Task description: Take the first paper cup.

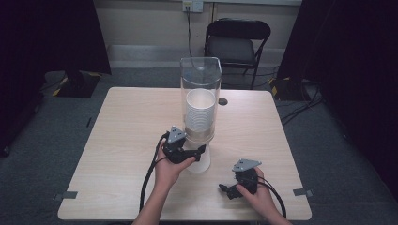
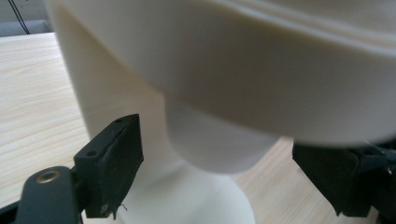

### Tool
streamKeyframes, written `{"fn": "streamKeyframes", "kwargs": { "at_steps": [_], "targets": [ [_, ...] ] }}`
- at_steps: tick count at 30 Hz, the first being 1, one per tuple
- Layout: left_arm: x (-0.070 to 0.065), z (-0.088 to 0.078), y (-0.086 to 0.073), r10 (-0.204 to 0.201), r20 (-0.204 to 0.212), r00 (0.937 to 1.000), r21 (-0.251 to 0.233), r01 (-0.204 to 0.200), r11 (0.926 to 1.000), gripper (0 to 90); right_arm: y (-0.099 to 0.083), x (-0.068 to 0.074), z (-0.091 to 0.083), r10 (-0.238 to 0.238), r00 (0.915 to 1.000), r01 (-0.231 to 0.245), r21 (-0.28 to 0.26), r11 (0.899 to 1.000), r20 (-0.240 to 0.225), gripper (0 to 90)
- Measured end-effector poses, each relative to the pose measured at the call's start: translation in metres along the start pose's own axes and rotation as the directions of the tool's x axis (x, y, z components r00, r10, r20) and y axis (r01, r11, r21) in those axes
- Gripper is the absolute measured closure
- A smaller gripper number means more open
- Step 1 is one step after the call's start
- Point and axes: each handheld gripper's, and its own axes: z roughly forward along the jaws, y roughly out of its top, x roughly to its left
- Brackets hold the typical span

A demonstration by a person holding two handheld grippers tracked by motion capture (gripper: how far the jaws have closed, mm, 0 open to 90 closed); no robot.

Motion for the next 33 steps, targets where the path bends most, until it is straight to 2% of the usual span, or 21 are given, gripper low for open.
{"fn": "streamKeyframes", "kwargs": {
  "at_steps": [2, 3, 8, 9, 10, 14, 15, 16, 17, 18, 19, 20, 21, 22, 23, 25, 28, 32, 33],
  "targets": [
    [-0.002, 0.003, 0.002, 0.006, -0.003, 1.0, -0.013, -0.006, 0.9999, 16.5, 0.0, 0.0, 0.0, 0.0, 1.0, 0.0, 0.0, 1.0, 0.0, 0.0],
    [-0.003, 0.005, 0.002, 0.0, 0.008, 1.0, -0.035, 0.0, 0.9994, 16.8, 0.0, 0.0, 0.0, 0.0, 1.0, 0.0, 0.0, 1.0, 0.0, 0.0],
    [-0.006, 0.009, 0.003, 0.054, -0.018, 0.9984, -0.096, -0.055, 0.9938, 18.6, 0.0, 0.0, 0.0, 0.0, 1.0, 0.0, 0.0, 1.0, 0.0, 0.0],
    [-0.007, 0.01, 0.002, 0.064, -0.027, 0.9976, -0.103, -0.066, 0.9925, 24.4, 0.0, 0.0, 0.0, 0.0, 1.0, 0.0, 0.0, 1.0, 0.0, 0.0],
    [-0.006, 0.011, 0.002, 0.087, -0.036, 0.9955, -0.098, -0.09, 0.9911, 30.6, 0.0, 0.0, 0.0, 0.0, 1.0, 0.0, 0.0, 1.0, 0.0, 0.0],
    [-0.005, 0.011, 0.001, 0.12, -0.04, 0.992, -0.097, -0.123, 0.9876, 32.5, 0.0, 0.0, 0.0, 0.0, 1.0, 0.0, 0.0, 1.0, 0.0, 0.0],
    [-0.005, 0.012, -0.001, 0.116, -0.039, 0.9925, -0.093, -0.119, 0.9885, 32.9, 0.0, 0.0, 0.0, 0.0, 1.0, 0.0, 0.0, 1.0, 0.0, 0.0],
    [-0.004, 0.013, -0.004, 0.114, -0.04, 0.9927, -0.077, -0.117, 0.9902, 33.5, 0.0, 0.0, 0.0, 0.0, 1.0, 0.0, 0.0, 1.0, 0.0, 0.0],
    [-0.002, 0.016, -0.012, 0.097, -0.043, 0.9944, -0.041, -0.098, 0.9943, 34.2, 0.0, 0.0, 0.0, 0.0, 1.0, 0.0, 0.0, 1.0, 0.0, 0.0],
    [0.0, 0.018, -0.02, 0.085, -0.042, 0.9955, -0.036, -0.087, 0.9956, 34.6, 0.0, 0.0, 0.0, -0.001, 1.0, 0.001, 0.0, 1.0, 0.0, 0.0],
    [-0.002, 0.017, -0.027, 0.096, -0.078, 0.9923, 0.008, -0.096, 0.9954, 34.9, 0.0, 0.0, 0.0, 0.0, 1.0, 0.0, 0.0, 1.0, 0.0, 0.0],
    [-0.005, 0.018, -0.031, 0.141, -0.093, 0.9856, 0.057, -0.136, 0.9891, 35.4, 0.0, 0.0, 0.0, 0.0, 1.0, 0.0, 0.0, 1.0, 0.0, 0.0],
    [-0.005, 0.019, -0.035, 0.163, -0.088, 0.9826, 0.098, -0.155, 0.9831, 35.3, 0.0, 0.0, 0.0, -0.001, 1.0, 0.001, 0.0, 1.0, 0.0, 0.0],
    [-0.004, 0.021, -0.04, 0.153, -0.084, 0.9847, 0.142, -0.14, 0.98, 35.2, 0.0, 0.0, 0.0, 0.0, 1.0, 0.0, 0.0, 1.0, 0.0, 0.0],
    [-0.003, 0.021, -0.046, 0.133, -0.082, 0.9877, 0.155, -0.119, 0.9807, 35.1, 0.0, 0.0, 0.0, 0.001, 1.0, -0.001, 0.0, 1.0, -0.001, 0.0],
    [0.0, 0.019, -0.054, 0.141, -0.075, 0.9872, 0.167, -0.127, 0.9778, 34.9, 0.0, 0.0, 0.0, 0.001, 1.0, -0.001, 0.0, 1.0, -0.001, 0.0],
    [0.002, 0.012, -0.055, 0.155, -0.052, 0.9865, 0.183, -0.143, 0.9726, 34.4, 0.0, 0.0, 0.0, 0.001, 1.0, -0.001, 0.001, 1.0, -0.001, 0.0],
    [0.01, 0.0, -0.061, 0.117, -0.058, 0.9915, 0.194, -0.104, 0.9755, 34.0, 0.0, 0.0, 0.0, 0.001, 1.0, -0.001, 0.001, 1.0, -0.001, 0.0],
    [0.013, -0.003, -0.064, 0.128, -0.062, 0.9898, 0.202, -0.113, 0.9728, 34.0, 0.0, 0.0, 0.0, 0.002, 1.0, -0.002, 0.001, 1.0, -0.001, 0.0]
  ]
}}
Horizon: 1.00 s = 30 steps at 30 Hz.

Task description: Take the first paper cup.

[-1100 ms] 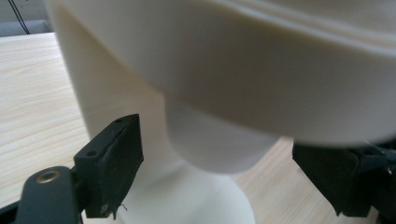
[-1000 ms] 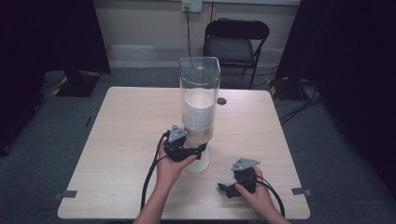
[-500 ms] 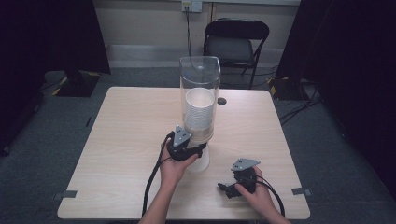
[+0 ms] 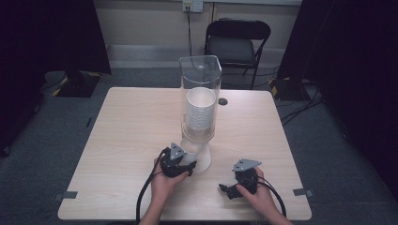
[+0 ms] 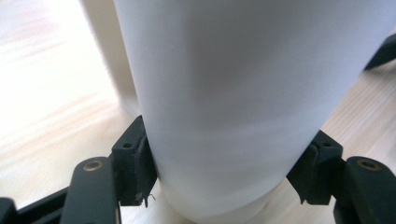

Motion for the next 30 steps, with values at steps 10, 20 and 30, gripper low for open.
{"fn": "streamKeyframes", "kwargs": {
  "at_steps": [10, 20, 30],
  "targets": [
    [0.037, -0.019, -0.026, -0.075, -0.092, 0.9929, 0.026, 0.078, 0.9966, 33.5, 0.0, 0.0, 0.0, -0.001, 1.0, 0.001, 0.0, 1.0, 0.0, 0.0],
    [0.055, -0.019, -0.033, -0.136, -0.132, 0.9818, 0.01, 0.139, 0.9903, 33.1, 0.0, 0.0, 0.0, -0.001, 1.0, 0.001, -0.001, 1.0, 0.0, 0.0],
    [0.064, -0.017, -0.036, -0.151, -0.152, 0.9767, 0.029, 0.157, 0.9872, 32.7, 0.0, 0.0, 0.0, 0.0, 1.0, 0.0, 0.0, 1.0, 0.0, 0.0]
  ]
}}
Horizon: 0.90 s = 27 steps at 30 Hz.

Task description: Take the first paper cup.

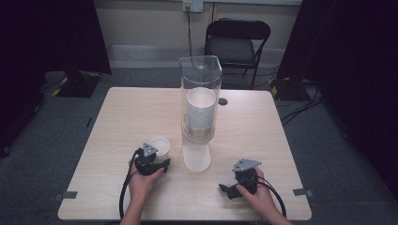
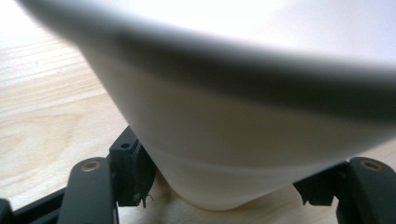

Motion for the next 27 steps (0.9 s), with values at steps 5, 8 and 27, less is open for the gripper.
{"fn": "streamKeyframes", "kwargs": {
  "at_steps": [5, 8, 27],
  "targets": [
    [0.006, 0.002, 0.001, -0.009, -0.012, 0.9999, -0.004, 0.009, 0.9999, 32.7, 0.0, 0.0, 0.0, 0.0, 1.0, 0.0, 0.0, 1.0, 0.0, 0.0],
    [0.01, 0.003, 0.003, -0.014, -0.022, 0.9997, -0.002, 0.014, 0.9999, 32.6, 0.0, 0.0, 0.0, 0.0, 1.0, 0.0, 0.0, 1.0, 0.0, 0.0],
    [0.02, -0.01, -0.008, 0.0, -0.067, 0.9978, 0.033, 0.002, 0.9995, 19.6, 0.0, 0.0, 0.0, 0.0, 1.0, 0.0, 0.0, 1.0, 0.0, 0.0]
  ]
}}
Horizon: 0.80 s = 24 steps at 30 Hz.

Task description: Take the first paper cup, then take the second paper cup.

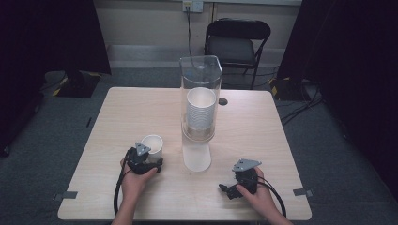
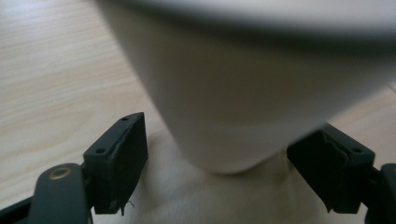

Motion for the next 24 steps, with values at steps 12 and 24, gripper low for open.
{"fn": "streamKeyframes", "kwargs": {
  "at_steps": [12, 24],
  "targets": [
    [0.008, -0.028, -0.025, 0.055, 0.057, 0.9969, 0.01, -0.055, 0.9984, 15.0, 0.0, 0.0, 0.0, 0.0, 1.0, 0.0, 0.001, 1.0, 0.001, 0.0],
    [0.009, -0.032, -0.029, 0.083, 0.086, 0.9929, 0.008, -0.084, 0.9965, 14.1, 0.0, 0.003, 0.0, 0.001, 0.9999, -0.001, 0.0, 1.0, 0.012, 0.0]
  ]
}}
